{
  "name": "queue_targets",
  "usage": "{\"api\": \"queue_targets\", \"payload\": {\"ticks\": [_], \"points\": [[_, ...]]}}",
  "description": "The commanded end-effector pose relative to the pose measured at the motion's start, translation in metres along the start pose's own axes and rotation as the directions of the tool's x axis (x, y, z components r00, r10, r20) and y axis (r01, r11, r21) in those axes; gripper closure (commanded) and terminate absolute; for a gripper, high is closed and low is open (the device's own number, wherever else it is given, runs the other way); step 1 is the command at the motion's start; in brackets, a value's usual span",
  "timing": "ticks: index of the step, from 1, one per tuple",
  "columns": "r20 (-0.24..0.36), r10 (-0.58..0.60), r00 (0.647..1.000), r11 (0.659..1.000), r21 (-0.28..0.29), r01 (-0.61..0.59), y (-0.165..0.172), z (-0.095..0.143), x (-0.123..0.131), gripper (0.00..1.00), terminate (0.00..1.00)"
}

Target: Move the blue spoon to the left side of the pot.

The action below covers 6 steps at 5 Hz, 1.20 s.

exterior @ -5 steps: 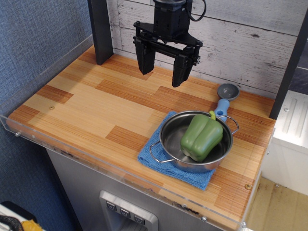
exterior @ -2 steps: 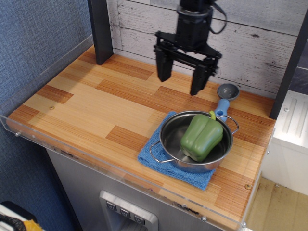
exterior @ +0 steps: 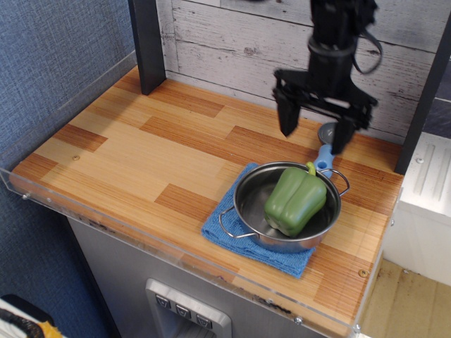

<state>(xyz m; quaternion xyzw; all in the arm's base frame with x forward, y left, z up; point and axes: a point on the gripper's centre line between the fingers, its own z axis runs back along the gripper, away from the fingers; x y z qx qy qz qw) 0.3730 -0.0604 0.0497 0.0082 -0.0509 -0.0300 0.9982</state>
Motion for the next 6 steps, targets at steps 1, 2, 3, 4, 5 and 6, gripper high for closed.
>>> {"api": "queue_targets", "payload": {"ticks": [1, 2, 3, 4, 5, 6], "points": [[0.043, 0.059, 0.997, 0.998, -0.034, -0.058, -0.007, -0.001, 0.009, 0.00, 0.00], [0.002, 0.068, 0.998, 0.997, -0.039, -0.068, -0.011, -0.015, 0.013, 0.00, 0.00], [-0.015, 0.080, 0.997, 0.995, -0.057, -0.080, -0.014, -0.025, 0.016, 0.00, 0.00], [-0.023, 0.083, 0.996, 0.994, -0.065, -0.084, -0.018, -0.028, 0.017, 0.00, 0.00], [-0.027, 0.090, 0.996, 0.994, -0.052, -0.092, -0.018, -0.028, 0.017, 1.00, 0.00], [-0.022, 0.097, 0.995, 0.994, -0.050, -0.098, -0.018, -0.026, 0.016, 1.00, 0.00]]}}
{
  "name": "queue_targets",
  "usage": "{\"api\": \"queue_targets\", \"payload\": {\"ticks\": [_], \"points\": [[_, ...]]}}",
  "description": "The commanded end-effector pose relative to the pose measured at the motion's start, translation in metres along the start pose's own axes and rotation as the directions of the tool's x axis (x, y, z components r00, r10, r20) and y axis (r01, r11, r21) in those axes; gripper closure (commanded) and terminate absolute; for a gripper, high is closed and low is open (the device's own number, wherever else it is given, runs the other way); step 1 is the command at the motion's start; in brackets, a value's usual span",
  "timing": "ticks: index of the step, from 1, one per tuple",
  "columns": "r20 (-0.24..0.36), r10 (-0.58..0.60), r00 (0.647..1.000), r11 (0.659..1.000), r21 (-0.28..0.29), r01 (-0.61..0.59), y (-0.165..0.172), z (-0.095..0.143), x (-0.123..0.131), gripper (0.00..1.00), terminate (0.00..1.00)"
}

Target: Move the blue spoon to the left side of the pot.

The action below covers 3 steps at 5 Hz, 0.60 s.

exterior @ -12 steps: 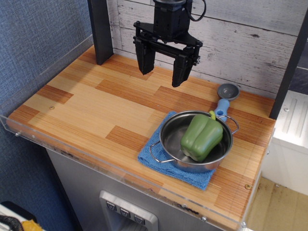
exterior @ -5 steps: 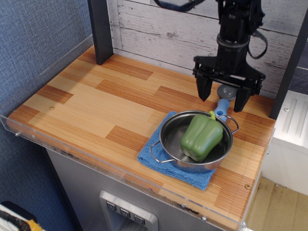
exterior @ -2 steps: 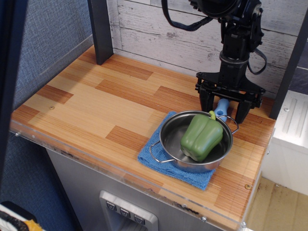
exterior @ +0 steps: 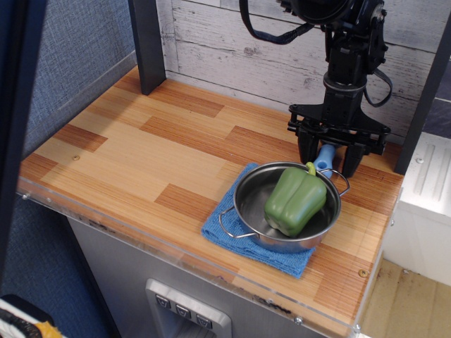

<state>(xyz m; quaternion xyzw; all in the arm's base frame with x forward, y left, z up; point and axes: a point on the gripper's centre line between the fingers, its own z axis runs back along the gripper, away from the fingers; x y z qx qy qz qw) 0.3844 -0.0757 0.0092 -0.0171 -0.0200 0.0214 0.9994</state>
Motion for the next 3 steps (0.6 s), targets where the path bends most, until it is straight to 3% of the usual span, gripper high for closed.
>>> {"api": "queue_targets", "payload": {"ticks": [1, 2, 3], "points": [[0.045, -0.006, 0.999, 1.000, -0.005, 0.006, -0.004, 0.017, 0.006, 1.00, 0.00], [0.075, 0.009, 0.997, 1.000, -0.001, -0.009, -0.004, 0.026, 0.005, 1.00, 0.00], [0.155, 0.039, 0.987, 0.999, -0.023, -0.036, -0.003, 0.046, 0.009, 1.00, 0.00]]}}
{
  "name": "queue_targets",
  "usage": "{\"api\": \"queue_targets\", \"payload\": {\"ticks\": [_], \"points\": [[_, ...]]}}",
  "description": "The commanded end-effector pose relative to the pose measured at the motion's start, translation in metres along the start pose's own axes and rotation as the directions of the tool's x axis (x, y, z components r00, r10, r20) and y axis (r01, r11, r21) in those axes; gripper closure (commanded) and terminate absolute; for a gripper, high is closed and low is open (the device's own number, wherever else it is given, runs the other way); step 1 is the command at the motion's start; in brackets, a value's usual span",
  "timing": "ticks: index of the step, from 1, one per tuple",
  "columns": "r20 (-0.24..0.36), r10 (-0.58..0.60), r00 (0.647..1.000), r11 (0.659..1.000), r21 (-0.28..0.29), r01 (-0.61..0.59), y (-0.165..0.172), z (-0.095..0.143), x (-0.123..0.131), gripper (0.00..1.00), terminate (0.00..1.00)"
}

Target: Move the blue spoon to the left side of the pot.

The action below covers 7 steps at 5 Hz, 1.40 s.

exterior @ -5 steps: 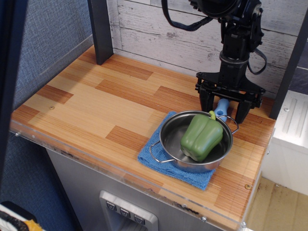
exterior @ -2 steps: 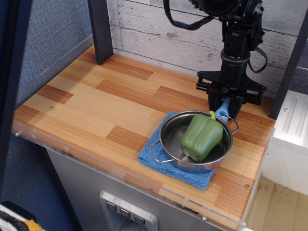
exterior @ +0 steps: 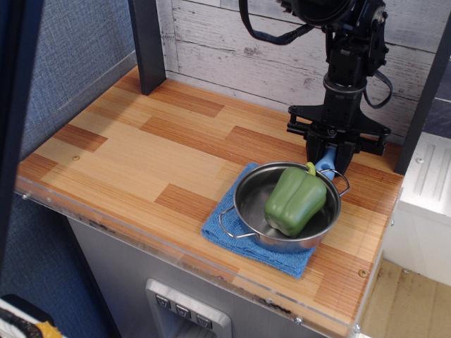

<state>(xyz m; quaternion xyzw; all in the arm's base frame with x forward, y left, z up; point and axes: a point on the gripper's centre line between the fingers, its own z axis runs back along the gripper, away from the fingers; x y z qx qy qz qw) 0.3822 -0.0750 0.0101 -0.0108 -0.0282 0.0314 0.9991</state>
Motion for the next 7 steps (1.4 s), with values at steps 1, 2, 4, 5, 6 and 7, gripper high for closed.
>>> {"api": "queue_targets", "payload": {"ticks": [1, 2, 4, 5, 6, 7], "points": [[0.214, 0.053, 0.975, 0.998, -0.030, -0.048, -0.002, 0.065, 0.010, 1.00, 0.00], [0.255, 0.091, 0.963, 0.995, -0.071, -0.076, 0.006, 0.078, -0.002, 1.00, 0.00], [0.119, -0.104, 0.987, 0.992, -0.056, 0.111, 0.041, 0.122, -0.047, 1.00, 0.00], [0.074, -0.158, 0.985, 0.986, -0.039, 0.161, 0.070, 0.130, -0.067, 1.00, 0.00], [0.023, -0.122, 0.992, 0.992, 0.014, 0.121, 0.095, 0.123, -0.082, 1.00, 0.00], [-0.052, -0.067, 0.996, 0.996, 0.052, 0.069, 0.109, 0.102, -0.092, 1.00, 0.00]]}}
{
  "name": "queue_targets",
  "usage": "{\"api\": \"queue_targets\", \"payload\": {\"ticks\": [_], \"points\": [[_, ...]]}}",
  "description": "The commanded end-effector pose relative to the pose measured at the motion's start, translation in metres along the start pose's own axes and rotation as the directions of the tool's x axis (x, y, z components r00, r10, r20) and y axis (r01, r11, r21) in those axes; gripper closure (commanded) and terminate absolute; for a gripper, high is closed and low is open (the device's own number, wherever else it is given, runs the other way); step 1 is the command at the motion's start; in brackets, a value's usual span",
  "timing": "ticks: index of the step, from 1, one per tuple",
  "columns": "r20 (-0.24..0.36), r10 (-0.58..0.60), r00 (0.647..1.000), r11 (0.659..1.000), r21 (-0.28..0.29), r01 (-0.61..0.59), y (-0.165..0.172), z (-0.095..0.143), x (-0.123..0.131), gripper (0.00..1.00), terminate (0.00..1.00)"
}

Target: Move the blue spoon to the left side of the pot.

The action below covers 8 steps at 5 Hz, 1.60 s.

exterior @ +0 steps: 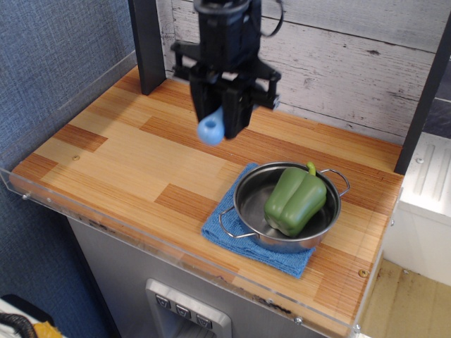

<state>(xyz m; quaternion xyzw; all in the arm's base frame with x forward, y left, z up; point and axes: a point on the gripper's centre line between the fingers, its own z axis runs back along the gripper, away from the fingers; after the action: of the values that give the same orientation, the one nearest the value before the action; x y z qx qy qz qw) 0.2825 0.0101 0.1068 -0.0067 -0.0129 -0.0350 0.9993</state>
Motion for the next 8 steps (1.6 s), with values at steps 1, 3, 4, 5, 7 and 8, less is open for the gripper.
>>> {"api": "queue_targets", "payload": {"ticks": [1, 3, 4, 5, 7, 8], "points": [[-0.090, 0.111, 0.990, 0.992, 0.068, -0.105, 0.025, -0.027, -0.018, 1.00, 0.00], [-0.136, 0.167, 0.977, 0.981, 0.123, -0.150, 0.032, -0.057, -0.037, 1.00, 0.00], [-0.111, 0.160, 0.981, 0.977, 0.160, -0.142, 0.035, -0.069, -0.032, 1.00, 0.00], [-0.092, 0.135, 0.987, 0.977, 0.179, -0.117, 0.036, -0.086, -0.023, 1.00, 0.00], [-0.009, 0.117, 0.993, 0.992, 0.049, -0.116, 0.039, -0.099, -0.016, 1.00, 0.00], [0.017, 0.086, 0.996, 0.996, 0.016, -0.086, 0.040, -0.097, -0.018, 0.00, 0.00]]}}
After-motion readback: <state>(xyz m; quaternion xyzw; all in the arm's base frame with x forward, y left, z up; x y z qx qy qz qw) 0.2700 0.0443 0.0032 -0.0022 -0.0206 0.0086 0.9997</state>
